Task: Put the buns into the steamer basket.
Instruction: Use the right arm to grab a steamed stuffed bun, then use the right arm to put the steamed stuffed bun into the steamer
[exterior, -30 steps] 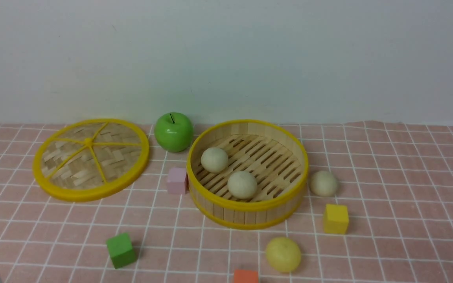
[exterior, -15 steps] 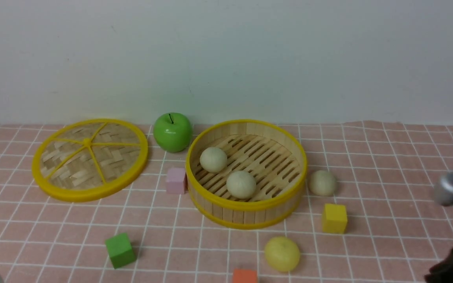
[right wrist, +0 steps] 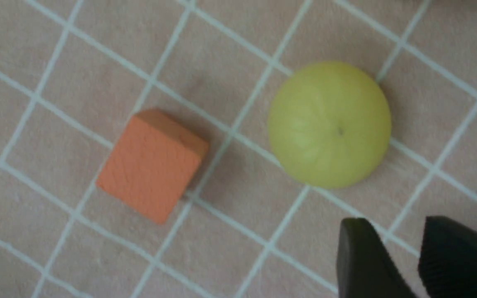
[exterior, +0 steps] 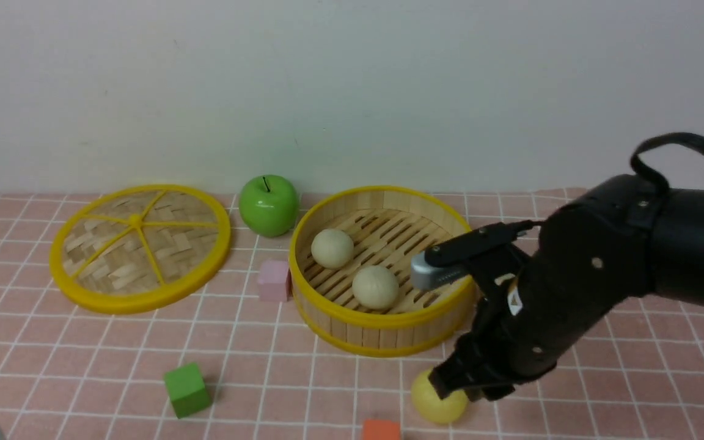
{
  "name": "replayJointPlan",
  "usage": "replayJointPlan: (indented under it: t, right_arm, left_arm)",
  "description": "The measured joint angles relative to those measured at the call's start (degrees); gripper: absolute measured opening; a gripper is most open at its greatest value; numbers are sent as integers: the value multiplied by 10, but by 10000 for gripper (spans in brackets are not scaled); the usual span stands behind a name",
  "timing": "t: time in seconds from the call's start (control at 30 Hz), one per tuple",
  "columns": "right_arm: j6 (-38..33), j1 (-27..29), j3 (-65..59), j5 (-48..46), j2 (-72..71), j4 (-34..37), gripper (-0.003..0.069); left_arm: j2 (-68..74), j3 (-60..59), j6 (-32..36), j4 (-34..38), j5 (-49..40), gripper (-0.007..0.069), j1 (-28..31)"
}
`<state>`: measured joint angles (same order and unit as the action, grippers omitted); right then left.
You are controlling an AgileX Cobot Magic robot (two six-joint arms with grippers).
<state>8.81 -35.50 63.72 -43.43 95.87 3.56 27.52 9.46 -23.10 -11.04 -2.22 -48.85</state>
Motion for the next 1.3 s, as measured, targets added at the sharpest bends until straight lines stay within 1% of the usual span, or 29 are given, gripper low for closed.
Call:
replayJointPlan:
  t: [0.03, 0.07, 0.1, 0.2, 0.57, 0.8, 0.87, 0.93, 0.97, 1.03, 1.07, 1.13, 1.3]
  right_arm:
    - [0, 0, 1, 2, 2, 0, 260]
    - [-2, 0, 8, 21, 13, 0, 293]
    - [-2, 0, 8, 31, 17, 0, 306]
    - [-2, 0, 9, 49, 27, 10, 321]
    - [-2, 0, 12, 110, 92, 19, 325]
    - [-3, 0, 12, 120, 104, 20, 316]
    - [-10, 0, 12, 117, 105, 19, 270]
    - [-22, 0, 14, 107, 104, 19, 197]
    - [-23, 0, 14, 106, 104, 19, 188]
    - [-41, 0, 14, 89, 97, 19, 55]
    - [-46, 0, 14, 83, 93, 19, 33]
    - [-52, 0, 14, 63, 74, 19, 8]
    - [-57, 0, 18, 27, -6, 18, 8]
  left_arm:
    - [0, 0, 0, 0, 0, -11, 0]
    - [0, 0, 0, 0, 0, -11, 0]
    - [0, 0, 0, 0, 0, -11, 0]
    - [0, 0, 0, 0, 0, -8, 0]
    - [0, 0, 0, 0, 0, 4, 0]
    - [0, 0, 0, 0, 0, 6, 0]
    - [0, 0, 0, 0, 0, 6, 0]
    - [0, 0, 0, 0, 0, 8, 0]
    - [0, 0, 0, 0, 0, 8, 0]
    - [0, -1, 0, 0, 0, 11, 0]
    - [0, -1, 0, 0, 0, 12, 0]
    - [0, -1, 0, 0, 0, 15, 0]
    - [0, -1, 0, 0, 0, 20, 0]
